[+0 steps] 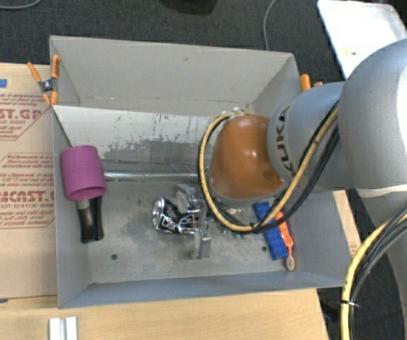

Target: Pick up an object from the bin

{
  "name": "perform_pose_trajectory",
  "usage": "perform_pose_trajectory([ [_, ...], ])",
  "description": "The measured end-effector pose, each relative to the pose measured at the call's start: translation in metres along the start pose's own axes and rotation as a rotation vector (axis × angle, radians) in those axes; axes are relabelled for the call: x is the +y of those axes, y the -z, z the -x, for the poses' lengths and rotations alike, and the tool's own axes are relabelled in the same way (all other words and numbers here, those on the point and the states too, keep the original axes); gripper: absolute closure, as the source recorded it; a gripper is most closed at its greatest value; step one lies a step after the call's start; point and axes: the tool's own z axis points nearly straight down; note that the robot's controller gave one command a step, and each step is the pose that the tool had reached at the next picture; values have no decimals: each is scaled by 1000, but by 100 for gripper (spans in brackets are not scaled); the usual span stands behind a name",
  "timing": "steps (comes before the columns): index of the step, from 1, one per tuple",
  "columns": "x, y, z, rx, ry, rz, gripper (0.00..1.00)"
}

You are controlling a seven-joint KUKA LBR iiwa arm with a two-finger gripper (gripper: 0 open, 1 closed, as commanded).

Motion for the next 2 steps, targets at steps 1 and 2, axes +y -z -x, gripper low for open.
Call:
perform_pose_trajectory([
  [1,8,16,-7,8,-46,0,0],
  [2,7,8,-7,5,-95,1,0],
])
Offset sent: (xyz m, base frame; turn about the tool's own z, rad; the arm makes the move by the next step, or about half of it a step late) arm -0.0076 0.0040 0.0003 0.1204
